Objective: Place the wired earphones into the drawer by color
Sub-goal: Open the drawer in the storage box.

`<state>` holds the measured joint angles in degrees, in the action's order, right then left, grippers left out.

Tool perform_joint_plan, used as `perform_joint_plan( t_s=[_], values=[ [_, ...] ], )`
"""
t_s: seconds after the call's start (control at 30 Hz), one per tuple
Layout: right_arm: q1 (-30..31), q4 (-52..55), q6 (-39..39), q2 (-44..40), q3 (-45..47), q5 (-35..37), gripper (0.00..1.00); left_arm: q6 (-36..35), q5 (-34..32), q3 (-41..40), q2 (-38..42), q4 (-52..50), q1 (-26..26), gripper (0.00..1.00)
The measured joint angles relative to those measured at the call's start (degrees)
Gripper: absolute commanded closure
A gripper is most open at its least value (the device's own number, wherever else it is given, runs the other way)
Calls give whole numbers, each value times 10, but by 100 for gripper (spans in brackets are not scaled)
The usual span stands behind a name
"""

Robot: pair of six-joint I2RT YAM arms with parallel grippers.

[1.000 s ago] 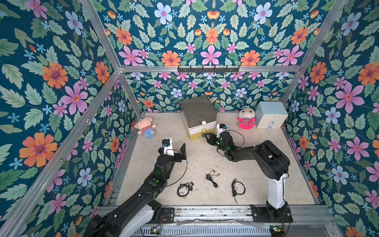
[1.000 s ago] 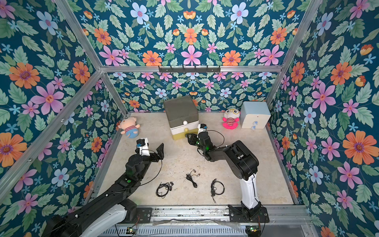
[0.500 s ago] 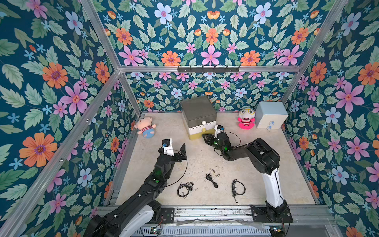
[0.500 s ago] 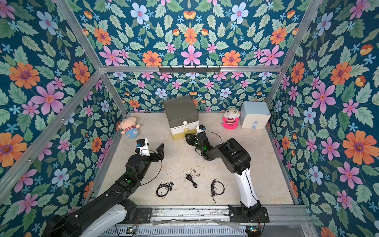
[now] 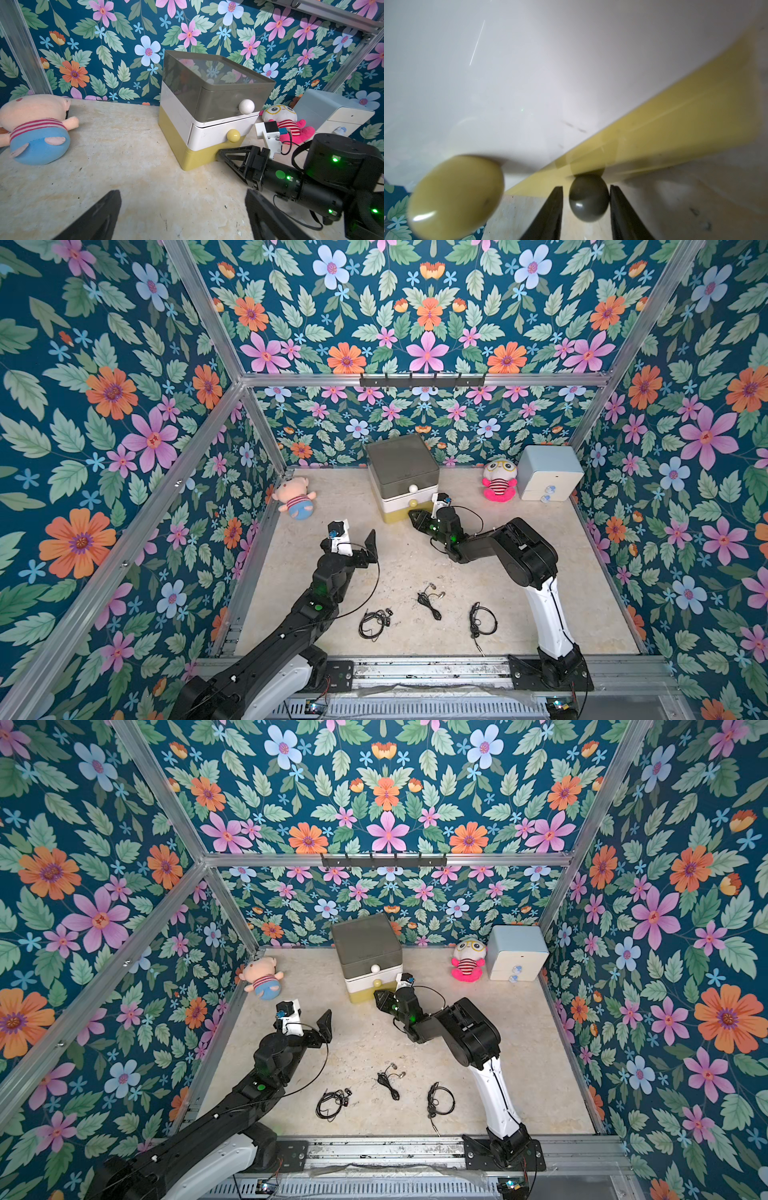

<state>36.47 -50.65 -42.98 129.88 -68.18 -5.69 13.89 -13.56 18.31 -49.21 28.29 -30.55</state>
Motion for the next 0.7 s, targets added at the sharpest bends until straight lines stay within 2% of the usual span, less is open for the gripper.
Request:
perform_joint_plan(
  t_s=[0.23,0.7],
  values=[
    [0,1,-6,4,-3,2,67,-4,0,0,3,0,0,1],
    [0,-28,-10,-33,69,-1,70,-4,-4,0,2,1,0,1]
  ],
)
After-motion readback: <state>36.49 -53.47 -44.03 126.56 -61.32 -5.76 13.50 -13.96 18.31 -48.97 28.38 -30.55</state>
